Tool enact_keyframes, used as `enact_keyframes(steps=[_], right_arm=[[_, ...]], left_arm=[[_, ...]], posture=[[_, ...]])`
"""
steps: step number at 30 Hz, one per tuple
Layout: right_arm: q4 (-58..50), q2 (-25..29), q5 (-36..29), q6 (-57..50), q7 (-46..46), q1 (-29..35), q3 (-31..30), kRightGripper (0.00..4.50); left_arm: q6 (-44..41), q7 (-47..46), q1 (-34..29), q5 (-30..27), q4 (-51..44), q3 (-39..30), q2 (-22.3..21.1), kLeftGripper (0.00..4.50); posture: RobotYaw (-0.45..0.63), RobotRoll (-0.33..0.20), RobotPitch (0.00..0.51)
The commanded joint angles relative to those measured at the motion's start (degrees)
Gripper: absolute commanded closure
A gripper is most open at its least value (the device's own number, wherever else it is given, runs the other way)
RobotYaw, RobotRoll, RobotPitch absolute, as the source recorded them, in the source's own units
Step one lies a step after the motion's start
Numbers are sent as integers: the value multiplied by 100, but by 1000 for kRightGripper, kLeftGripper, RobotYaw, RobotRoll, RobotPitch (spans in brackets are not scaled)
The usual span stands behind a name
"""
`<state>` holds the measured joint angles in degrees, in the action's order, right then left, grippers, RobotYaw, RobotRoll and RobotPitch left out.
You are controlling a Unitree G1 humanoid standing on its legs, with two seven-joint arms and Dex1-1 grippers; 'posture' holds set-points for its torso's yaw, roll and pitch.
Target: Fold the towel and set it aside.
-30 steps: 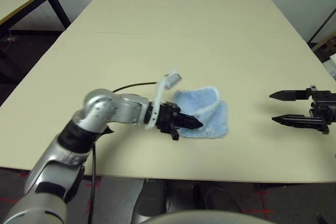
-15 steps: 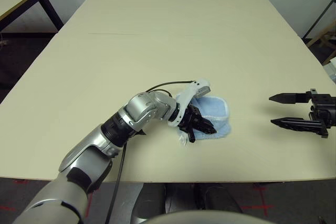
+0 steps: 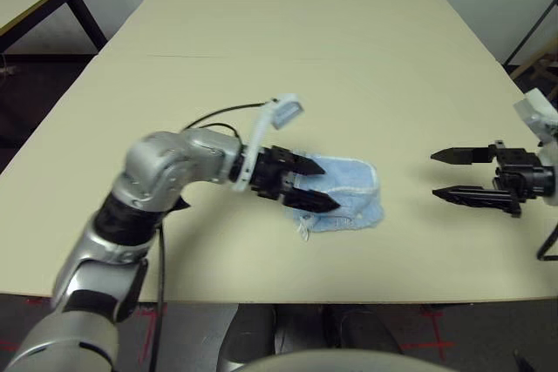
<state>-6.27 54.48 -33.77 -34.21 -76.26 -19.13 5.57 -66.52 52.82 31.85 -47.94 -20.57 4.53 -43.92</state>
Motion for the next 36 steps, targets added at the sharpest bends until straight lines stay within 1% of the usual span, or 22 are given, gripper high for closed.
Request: enact_keyframes(steps=[1,4,7,12,14,17,24,30,36], right_arm=[[-310,-103,256,-273,400,-262,-449,0],[-514,-399,457,-84,576,-621,-814,0],[-695,-582,710,-363,779,-1141,-1314,0],[-678,-663,1246,-699,680,-1865,-2292,0],[-640,-677,1398,-704,623,-1983,-2507,0],[-613,-645,1527,-657,480,-2039,-2707,0],[-522,-862,1853,-515,527,-1903,-2987,0],[-412,-1178,2076,-482,652,-1854,-3124,0],[-270,-1418,2207,-520,768,-1836,-3132,22]], left_arm=[[764,286,-507,393,53,-284,-408,33],[1460,688,-1005,573,318,-573,-647,33],[1893,855,-1367,748,470,-745,-780,33],[2576,1033,-1707,891,505,-883,-639,33],[2722,1036,-1779,912,466,-873,-576,33],[2767,972,-1836,882,416,-894,-491,33],[2667,903,-1826,790,324,-913,-437,33],[2620,787,-1720,728,319,-878,-354,33],[2615,745,-1693,744,341,-837,-300,8]], posture=[[131,0,103],[134,0,103],[137,0,103],[158,0,104],[163,0,104],[168,0,105],[168,0,108],[166,0,111],[169,0,115]])
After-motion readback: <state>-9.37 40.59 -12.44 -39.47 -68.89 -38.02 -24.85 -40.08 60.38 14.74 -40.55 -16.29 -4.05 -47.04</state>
